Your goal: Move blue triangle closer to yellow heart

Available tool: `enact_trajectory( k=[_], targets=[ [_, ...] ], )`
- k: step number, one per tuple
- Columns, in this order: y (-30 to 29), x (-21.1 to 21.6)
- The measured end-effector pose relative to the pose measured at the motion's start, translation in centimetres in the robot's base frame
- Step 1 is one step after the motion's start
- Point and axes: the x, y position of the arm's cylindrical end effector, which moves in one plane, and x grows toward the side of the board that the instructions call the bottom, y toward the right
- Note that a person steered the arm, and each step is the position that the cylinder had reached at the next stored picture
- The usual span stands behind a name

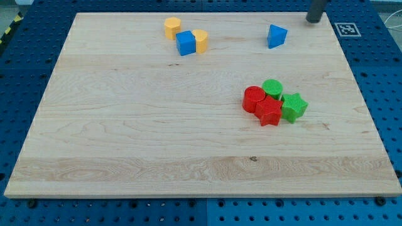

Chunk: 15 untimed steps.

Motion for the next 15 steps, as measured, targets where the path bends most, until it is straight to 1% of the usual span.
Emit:
enact_trajectory(
  k=[1, 2, 3, 5, 6, 7, 8, 9, 10, 11, 13, 14, 15],
  targets=[
    [0.6, 3.7],
    [-1.1, 6.6],
    [-4.0, 7.4],
    [-11.9, 7.4],
    [-12.4, 7.4],
    [-8.1, 7.4],
    [-5.7, 6.9],
    [-7.3, 6.7],
    [-11.0, 6.7],
    [-13.3, 6.7],
    [-5.4, 5.8],
    [-5.8, 3.5],
    [-9.7, 3.4]
  ],
)
